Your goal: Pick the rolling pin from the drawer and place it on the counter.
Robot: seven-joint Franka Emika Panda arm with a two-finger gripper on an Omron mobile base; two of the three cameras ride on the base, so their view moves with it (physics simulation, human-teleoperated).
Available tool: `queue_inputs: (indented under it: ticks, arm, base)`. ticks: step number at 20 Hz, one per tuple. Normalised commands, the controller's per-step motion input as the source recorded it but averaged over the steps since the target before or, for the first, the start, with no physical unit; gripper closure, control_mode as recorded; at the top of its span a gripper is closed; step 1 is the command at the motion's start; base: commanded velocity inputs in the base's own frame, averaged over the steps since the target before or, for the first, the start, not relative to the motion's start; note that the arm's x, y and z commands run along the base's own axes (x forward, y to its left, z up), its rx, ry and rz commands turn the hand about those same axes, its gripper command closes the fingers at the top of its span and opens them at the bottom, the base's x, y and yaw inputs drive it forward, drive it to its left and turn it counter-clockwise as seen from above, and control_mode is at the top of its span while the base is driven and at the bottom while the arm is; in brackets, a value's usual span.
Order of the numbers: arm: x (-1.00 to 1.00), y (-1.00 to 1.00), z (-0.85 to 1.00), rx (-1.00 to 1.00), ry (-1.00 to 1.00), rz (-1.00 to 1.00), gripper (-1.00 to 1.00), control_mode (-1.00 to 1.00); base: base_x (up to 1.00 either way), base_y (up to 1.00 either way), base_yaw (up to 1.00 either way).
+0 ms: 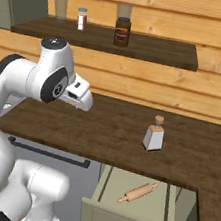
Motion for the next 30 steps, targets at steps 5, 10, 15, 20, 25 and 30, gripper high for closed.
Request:
queue_inputs:
  ticks: [5, 10, 15, 20, 25, 30]
  arm:
    - [-0.69, -1.00, -0.24, 0.05, 0.00, -0.39, -1.00, -1.00]
    - [-0.68, -1.00, -0.40, 0.01, 0.01, -0.39, -1.00, -1.00]
    - [-0.26, -1.00, -0.62, 0.00, 0.15, -0.45, -1.00, -1.00]
    - [0.00, -1.00, -0.80, 0.05, 0.35, -0.47, -1.00, -1.00]
    - [0.00, -1.00, -0.84, 0.29, 0.28, -0.48, -1.00, -1.00]
    - [0.00, -0.43, -0.56, 0.25, 0.06, -0.30, -1.00, -1.00]
  base:
    - [0.00, 0.00, 0.00]
    - [0.00, 0.00, 0.00]
    - [0.00, 0.00, 0.00]
    - [0.00, 0.00, 0.00]
    - [0.00, 0.00, 0.00]
    - [0.00, 0.00, 0.00]
